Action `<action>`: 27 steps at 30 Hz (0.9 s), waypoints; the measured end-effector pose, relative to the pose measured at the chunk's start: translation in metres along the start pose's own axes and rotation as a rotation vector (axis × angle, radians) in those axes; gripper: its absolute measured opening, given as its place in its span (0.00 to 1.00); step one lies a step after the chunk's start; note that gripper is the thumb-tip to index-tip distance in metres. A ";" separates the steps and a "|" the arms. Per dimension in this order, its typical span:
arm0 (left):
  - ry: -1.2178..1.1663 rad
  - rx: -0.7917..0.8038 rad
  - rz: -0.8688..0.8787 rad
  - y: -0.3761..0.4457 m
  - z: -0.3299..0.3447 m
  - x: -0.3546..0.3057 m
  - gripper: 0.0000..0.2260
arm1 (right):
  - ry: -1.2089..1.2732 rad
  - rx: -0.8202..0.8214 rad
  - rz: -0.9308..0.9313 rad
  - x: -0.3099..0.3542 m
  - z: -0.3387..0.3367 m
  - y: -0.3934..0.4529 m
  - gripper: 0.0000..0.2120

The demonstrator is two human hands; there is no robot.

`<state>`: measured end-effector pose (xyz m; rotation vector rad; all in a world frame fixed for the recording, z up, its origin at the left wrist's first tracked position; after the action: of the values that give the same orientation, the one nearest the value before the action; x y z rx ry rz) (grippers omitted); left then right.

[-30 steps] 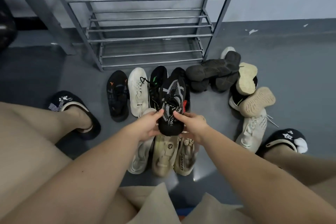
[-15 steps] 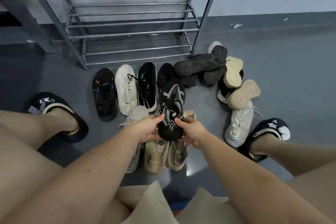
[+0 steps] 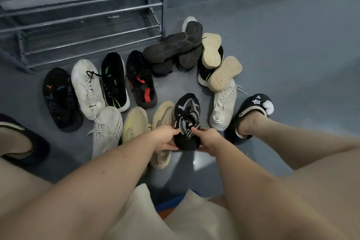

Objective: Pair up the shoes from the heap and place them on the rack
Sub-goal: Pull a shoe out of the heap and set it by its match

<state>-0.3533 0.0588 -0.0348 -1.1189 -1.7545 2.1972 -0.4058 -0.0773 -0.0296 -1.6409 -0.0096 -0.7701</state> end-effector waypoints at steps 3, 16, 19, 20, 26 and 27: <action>0.039 0.028 -0.033 0.007 0.015 0.007 0.12 | -0.035 -0.024 0.055 -0.007 -0.014 0.005 0.08; 0.697 -0.075 0.051 0.016 0.011 -0.005 0.19 | -0.252 -0.030 -0.097 0.013 -0.001 0.013 0.30; 0.836 -0.216 0.175 0.017 0.003 -0.026 0.22 | -0.452 -0.057 -0.229 0.022 0.003 0.015 0.32; 0.891 -0.253 0.202 0.018 0.000 -0.033 0.24 | -0.526 -0.065 -0.259 0.024 0.004 0.016 0.32; 1.298 -0.363 0.365 0.018 -0.026 -0.068 0.28 | -0.968 -0.085 -0.421 0.050 0.012 0.023 0.32; 1.340 -0.366 0.374 0.019 -0.030 -0.071 0.29 | -1.035 -0.085 -0.449 0.058 0.013 0.024 0.32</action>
<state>-0.2778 0.0405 -0.0197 -2.3080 -1.2731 0.6433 -0.3444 -0.0950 -0.0227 -1.9804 -1.1138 -0.1606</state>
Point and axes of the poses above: each hand's wrist, its own y-axis towards the middle knuckle, its own z-axis out of the palm, x = y × z, the point moved 1 cm from there along y, towards the middle knuckle, and after that the axes turned 13 degrees about y, right-handed, at the moved point
